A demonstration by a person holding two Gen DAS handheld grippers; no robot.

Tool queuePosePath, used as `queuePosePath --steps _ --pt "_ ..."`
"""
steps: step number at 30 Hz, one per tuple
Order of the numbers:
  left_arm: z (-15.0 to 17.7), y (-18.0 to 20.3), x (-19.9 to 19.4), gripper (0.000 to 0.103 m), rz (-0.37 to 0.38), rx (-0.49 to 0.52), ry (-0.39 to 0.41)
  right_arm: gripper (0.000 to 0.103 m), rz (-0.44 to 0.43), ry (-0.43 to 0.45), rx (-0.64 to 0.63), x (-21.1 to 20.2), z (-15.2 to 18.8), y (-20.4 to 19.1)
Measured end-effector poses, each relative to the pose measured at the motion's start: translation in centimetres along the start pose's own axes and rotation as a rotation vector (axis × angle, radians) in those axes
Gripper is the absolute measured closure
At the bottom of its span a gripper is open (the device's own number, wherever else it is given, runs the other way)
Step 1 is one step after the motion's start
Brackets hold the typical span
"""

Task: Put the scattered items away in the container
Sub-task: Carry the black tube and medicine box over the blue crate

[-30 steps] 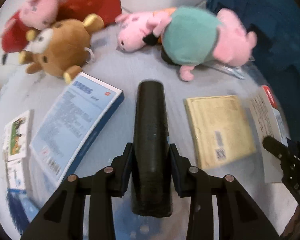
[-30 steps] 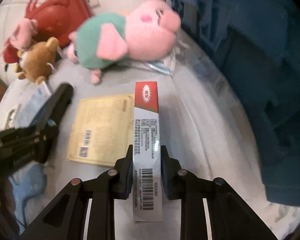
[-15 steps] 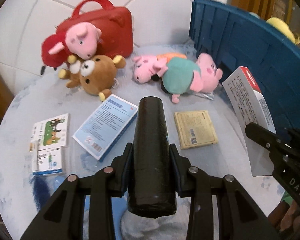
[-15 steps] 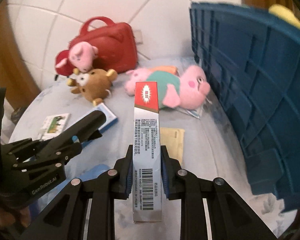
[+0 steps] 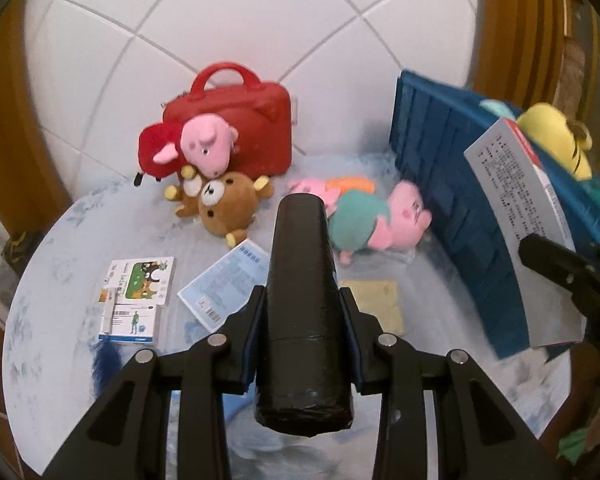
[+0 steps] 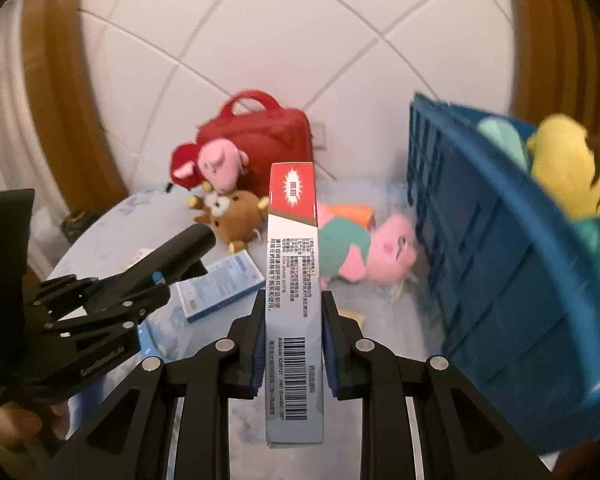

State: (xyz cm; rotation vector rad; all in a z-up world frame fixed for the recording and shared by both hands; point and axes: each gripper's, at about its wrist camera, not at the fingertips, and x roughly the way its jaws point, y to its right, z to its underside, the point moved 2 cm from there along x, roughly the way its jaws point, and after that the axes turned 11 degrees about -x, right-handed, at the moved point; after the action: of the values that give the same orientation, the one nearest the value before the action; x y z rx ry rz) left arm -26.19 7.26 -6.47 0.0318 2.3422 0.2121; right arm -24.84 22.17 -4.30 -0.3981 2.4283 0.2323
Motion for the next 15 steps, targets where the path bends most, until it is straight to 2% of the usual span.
queuePosePath --steps 5,8,15 --pt "-1.6 2.8 -2.8 0.069 0.0 0.011 0.049 0.08 -0.004 0.058 -0.033 -3.6 -1.6 3.0" --pt "-3.0 4.9 -4.3 0.069 0.034 0.051 0.067 0.08 0.021 0.089 -0.024 -5.4 -2.2 4.7" --pt "-5.6 11.1 -6.5 0.069 0.128 0.144 0.088 0.08 0.143 0.137 0.049 -10.5 -2.6 10.1"
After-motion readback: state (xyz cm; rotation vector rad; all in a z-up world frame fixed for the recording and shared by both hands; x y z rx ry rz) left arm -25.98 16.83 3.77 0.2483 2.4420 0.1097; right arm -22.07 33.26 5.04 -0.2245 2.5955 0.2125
